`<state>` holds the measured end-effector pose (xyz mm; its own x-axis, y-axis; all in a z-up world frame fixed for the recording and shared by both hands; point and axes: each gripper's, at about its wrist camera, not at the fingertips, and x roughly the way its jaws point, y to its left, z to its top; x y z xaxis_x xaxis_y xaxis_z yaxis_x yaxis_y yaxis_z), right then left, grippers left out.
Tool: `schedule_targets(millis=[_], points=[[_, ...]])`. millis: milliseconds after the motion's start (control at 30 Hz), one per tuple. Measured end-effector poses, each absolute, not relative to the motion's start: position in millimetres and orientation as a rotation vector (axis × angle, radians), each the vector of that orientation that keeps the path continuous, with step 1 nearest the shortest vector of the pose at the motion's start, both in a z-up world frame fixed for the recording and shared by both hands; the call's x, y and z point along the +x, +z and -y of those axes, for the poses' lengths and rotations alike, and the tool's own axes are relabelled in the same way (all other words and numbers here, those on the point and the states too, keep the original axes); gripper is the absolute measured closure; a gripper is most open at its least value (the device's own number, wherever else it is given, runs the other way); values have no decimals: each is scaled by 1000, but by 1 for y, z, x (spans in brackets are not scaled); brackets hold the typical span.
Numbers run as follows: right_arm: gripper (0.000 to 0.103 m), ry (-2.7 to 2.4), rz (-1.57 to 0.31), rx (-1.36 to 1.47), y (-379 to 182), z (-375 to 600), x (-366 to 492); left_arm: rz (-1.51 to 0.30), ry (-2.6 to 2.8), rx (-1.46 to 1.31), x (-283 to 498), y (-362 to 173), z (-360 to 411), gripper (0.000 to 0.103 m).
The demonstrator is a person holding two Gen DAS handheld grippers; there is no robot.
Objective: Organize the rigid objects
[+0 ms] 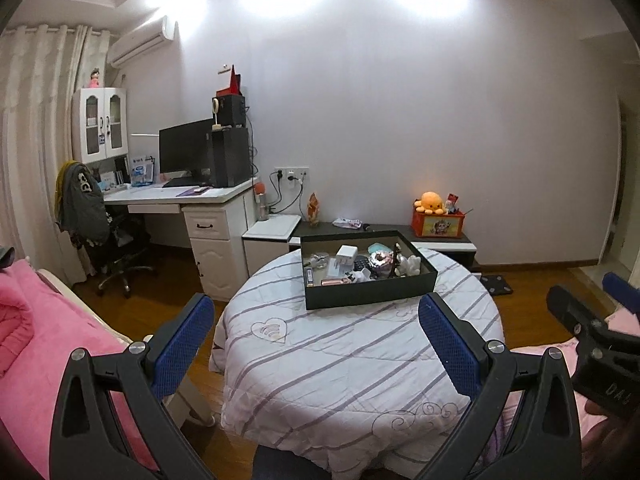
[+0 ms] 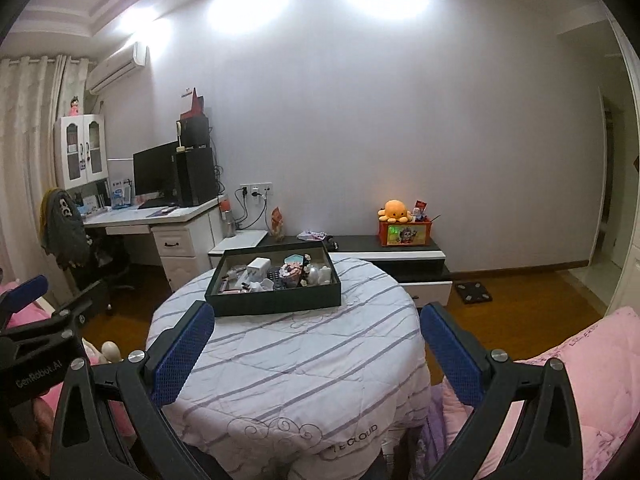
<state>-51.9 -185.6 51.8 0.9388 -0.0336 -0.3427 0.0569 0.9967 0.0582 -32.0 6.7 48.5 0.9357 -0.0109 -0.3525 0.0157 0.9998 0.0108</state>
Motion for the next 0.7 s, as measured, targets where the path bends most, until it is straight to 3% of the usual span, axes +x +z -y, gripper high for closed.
schedule_targets(millis=[700], points=[[0,-47,-379,85,43,191,-51,-360,-41,15,-36,47,3,0]])
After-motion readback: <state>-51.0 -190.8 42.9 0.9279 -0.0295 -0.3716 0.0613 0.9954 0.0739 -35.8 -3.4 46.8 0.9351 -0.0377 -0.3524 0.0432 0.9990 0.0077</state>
